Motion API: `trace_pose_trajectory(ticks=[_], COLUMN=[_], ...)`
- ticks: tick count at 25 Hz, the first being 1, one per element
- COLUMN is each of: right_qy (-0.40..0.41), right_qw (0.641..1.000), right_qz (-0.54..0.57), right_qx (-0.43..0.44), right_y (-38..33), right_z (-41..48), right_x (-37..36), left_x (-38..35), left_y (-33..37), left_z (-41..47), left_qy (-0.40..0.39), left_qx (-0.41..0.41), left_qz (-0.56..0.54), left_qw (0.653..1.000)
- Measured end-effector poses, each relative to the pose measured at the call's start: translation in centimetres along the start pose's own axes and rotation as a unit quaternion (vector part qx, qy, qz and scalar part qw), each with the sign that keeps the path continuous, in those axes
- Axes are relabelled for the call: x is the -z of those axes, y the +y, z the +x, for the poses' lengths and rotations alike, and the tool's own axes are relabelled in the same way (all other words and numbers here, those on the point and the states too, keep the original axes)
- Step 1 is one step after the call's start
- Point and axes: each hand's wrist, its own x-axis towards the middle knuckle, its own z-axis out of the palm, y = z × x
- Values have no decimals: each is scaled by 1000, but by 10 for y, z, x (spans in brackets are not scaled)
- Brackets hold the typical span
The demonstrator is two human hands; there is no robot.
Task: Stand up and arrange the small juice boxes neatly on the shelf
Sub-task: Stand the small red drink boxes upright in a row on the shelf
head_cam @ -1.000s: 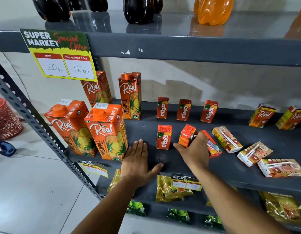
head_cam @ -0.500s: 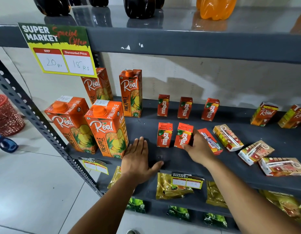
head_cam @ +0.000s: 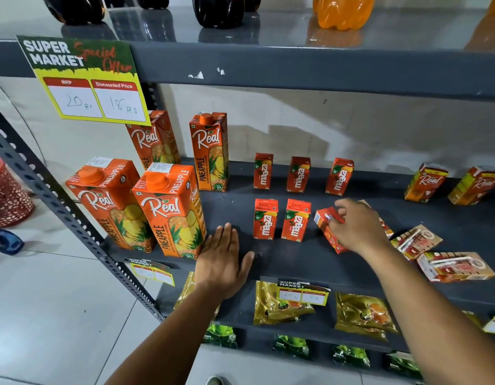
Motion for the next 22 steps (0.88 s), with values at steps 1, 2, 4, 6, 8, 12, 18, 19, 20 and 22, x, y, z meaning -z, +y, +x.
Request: trace_pose_trajectory(ticks=[1, 2, 4, 6, 8, 12, 18, 19, 20, 22], right_qy=[-11, -33, -77, -92, -77, -41, 0, -1, -5, -16], right_qw=[999, 997, 990, 987, 990, 995, 995, 995, 994, 994], right_qz=[-31, -61, -96, -95, -80, -52, -63, -72, -80, -95], right_qx=[-7, -19, -63, -90, -87, -79, -72, -74, -73, -60], right_y=[4, 8, 17, 25, 32, 36, 32, 30, 30, 31], right_z=[-1, -3, -9, -15, -17, -19, -13, -11, -11, -13], right_x=[0, -3, -12, -20, -25, -22, -12, -11, -10, -9], left_x=[1, 1, 2, 2, 2, 1, 1, 1, 1, 1], left_y=[1, 1, 2, 3, 2, 1, 1, 1, 1, 1], left_z=[0, -1, -1, 0, 0, 0, 1, 1, 1, 0], left_qy=[6, 9, 11, 9, 5, -1, 0, -1, -1, -1], left_qx=[1, 1, 1, 1, 3, 4, 7, 8, 9, 9], left_qz=[-1, -3, -7, -4, 1, 7, 3, 2, 1, -1], left_qw=[1000, 1000, 1000, 1000, 1000, 1000, 1000, 1000, 1000, 1000])
